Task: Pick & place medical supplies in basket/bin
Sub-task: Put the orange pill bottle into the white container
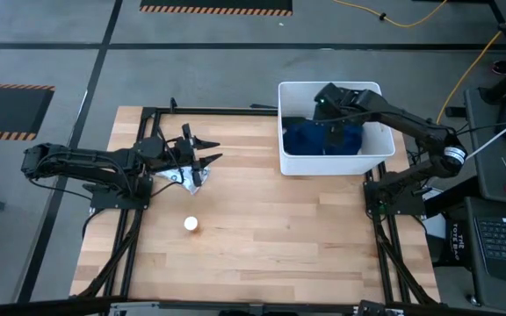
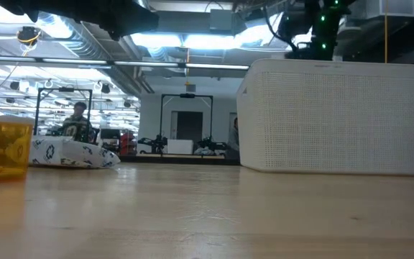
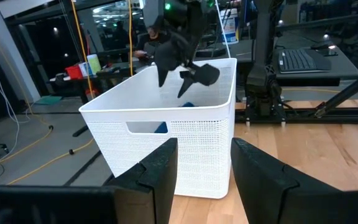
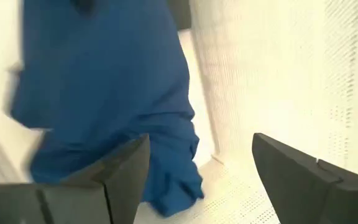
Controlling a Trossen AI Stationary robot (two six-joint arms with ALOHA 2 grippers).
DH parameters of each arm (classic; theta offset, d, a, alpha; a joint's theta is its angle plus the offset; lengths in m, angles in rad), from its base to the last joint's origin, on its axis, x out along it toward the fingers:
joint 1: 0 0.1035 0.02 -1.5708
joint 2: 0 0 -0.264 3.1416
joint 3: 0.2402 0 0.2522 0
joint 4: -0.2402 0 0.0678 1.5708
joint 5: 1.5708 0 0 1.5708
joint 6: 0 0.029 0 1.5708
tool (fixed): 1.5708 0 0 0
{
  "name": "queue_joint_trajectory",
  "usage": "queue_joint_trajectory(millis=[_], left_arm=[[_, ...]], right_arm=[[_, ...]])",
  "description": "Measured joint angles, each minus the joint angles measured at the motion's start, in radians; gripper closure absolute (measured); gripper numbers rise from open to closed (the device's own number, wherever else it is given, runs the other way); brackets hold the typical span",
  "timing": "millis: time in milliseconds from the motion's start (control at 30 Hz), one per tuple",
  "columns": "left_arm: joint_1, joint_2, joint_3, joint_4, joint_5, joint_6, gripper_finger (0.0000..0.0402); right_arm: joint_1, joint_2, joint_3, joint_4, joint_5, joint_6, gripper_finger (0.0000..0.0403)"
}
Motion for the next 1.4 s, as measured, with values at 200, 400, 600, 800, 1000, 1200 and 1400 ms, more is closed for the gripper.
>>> queue_joint_trajectory(millis=[200, 400, 600, 800, 1000, 1200, 1400], left_arm=[[0.000, 0.000, 0.000, 0.000, 0.000, 0.000, 0.0258], [0.000, 0.000, 0.000, 0.000, 0.000, 0.008, 0.0258], [0.000, 0.000, 0.000, 0.000, 0.000, 0.008, 0.0258], [0.000, 0.000, 0.000, 0.000, 0.000, 0.003, 0.0258], [0.000, 0.000, 0.000, 0.000, 0.000, -0.041, 0.0258], [0.000, 0.000, 0.000, 0.000, 0.000, -0.045, 0.0258], [0.000, 0.000, 0.000, 0.000, 0.000, -0.045, 0.0258]], right_arm=[[0.064, 0.000, 0.102, -0.014, 0.000, 0.051, 0.0128], [0.117, -0.048, 0.169, 0.061, 0.008, 0.052, 0.0220], [0.174, -0.149, 0.170, 0.074, 0.083, 0.096, 0.0379], [0.291, -0.216, 0.170, 0.068, 0.117, 0.167, 0.0393], [0.456, -0.222, 0.143, 0.090, 0.117, 0.238, 0.0397], [0.554, -0.252, -0.006, 0.229, 0.113, 0.238, 0.0400], [0.620, -0.331, -0.167, 0.509, 0.020, 0.212, 0.0401]])
